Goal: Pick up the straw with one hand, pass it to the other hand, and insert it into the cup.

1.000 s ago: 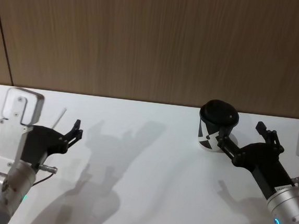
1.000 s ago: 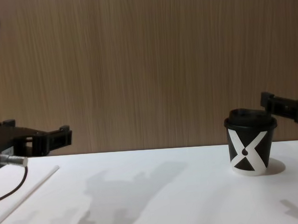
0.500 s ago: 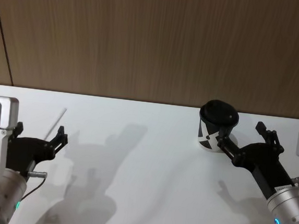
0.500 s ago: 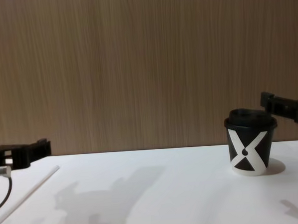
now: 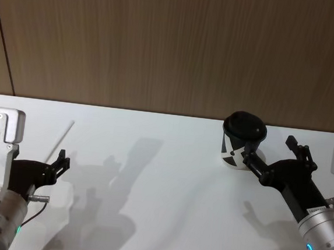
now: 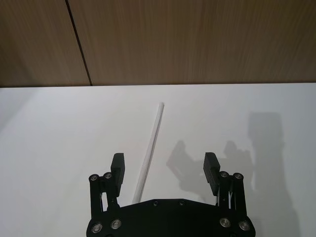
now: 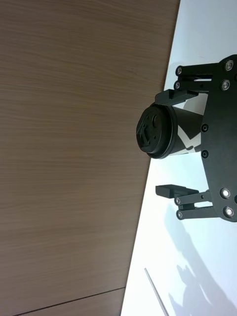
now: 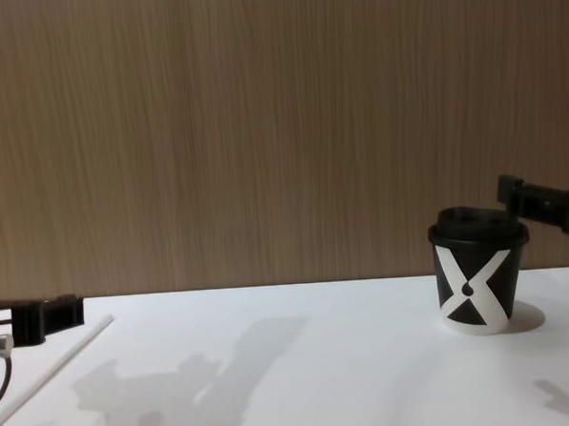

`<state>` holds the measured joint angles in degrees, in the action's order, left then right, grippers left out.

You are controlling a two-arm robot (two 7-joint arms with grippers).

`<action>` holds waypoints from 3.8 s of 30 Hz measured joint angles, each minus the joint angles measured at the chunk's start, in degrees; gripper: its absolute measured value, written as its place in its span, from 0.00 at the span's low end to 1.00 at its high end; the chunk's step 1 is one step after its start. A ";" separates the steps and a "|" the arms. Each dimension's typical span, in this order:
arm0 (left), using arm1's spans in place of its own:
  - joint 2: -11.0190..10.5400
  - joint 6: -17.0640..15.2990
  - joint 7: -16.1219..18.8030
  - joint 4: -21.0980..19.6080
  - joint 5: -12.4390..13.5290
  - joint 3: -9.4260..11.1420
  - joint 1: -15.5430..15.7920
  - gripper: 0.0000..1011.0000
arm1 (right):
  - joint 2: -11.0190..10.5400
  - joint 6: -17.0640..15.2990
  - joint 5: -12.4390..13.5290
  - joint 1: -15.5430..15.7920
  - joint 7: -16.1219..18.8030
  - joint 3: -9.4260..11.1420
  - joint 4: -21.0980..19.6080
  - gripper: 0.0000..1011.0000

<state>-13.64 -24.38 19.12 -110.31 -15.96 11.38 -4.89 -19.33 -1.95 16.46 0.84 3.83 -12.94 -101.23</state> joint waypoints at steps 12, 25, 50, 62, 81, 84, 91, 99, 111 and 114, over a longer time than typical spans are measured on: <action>-1.79 -6.38 -0.63 1.36 2.67 2.18 3.52 0.99 | 0.00 0.00 0.00 0.01 0.00 0.00 0.00 0.99; 1.34 -6.65 1.83 3.50 3.52 1.61 4.01 0.99 | 0.00 0.00 0.00 0.00 0.00 0.00 0.00 0.99; 4.95 -6.73 3.80 5.74 3.36 -0.28 2.98 0.99 | 0.00 0.00 0.00 0.00 0.00 0.00 0.00 0.99; 1.66 -7.94 0.08 7.87 5.27 1.36 5.60 0.99 | 0.00 0.00 0.00 0.00 0.00 0.00 0.00 0.99; 3.91 -3.31 -1.27 10.34 3.53 -1.26 6.27 0.99 | 0.00 0.00 0.00 0.00 0.00 0.00 0.00 0.99; 4.76 -2.37 -1.30 10.75 2.98 -1.92 6.25 0.99 | 0.00 0.00 0.00 0.00 0.00 0.00 0.00 0.99; 6.52 -1.45 -1.15 11.61 1.90 -3.13 6.25 0.99 | 0.00 0.00 0.00 0.00 0.00 0.00 0.00 0.99; 7.66 -2.07 -0.74 12.22 1.47 -3.84 6.35 0.99 | 0.00 0.00 0.00 0.00 0.00 0.00 0.00 0.99; 7.95 -4.49 -0.50 12.62 2.15 -3.85 6.82 0.99 | 0.00 0.00 0.00 0.00 0.00 0.00 0.00 0.99; 7.97 -4.95 -0.52 12.74 2.30 -3.83 6.94 0.99 | 0.00 0.00 0.00 0.00 0.00 0.00 0.00 0.99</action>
<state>-5.66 -29.32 18.61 -97.57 -13.67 7.55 2.05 -19.33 -1.95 16.46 0.84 3.83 -12.94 -101.23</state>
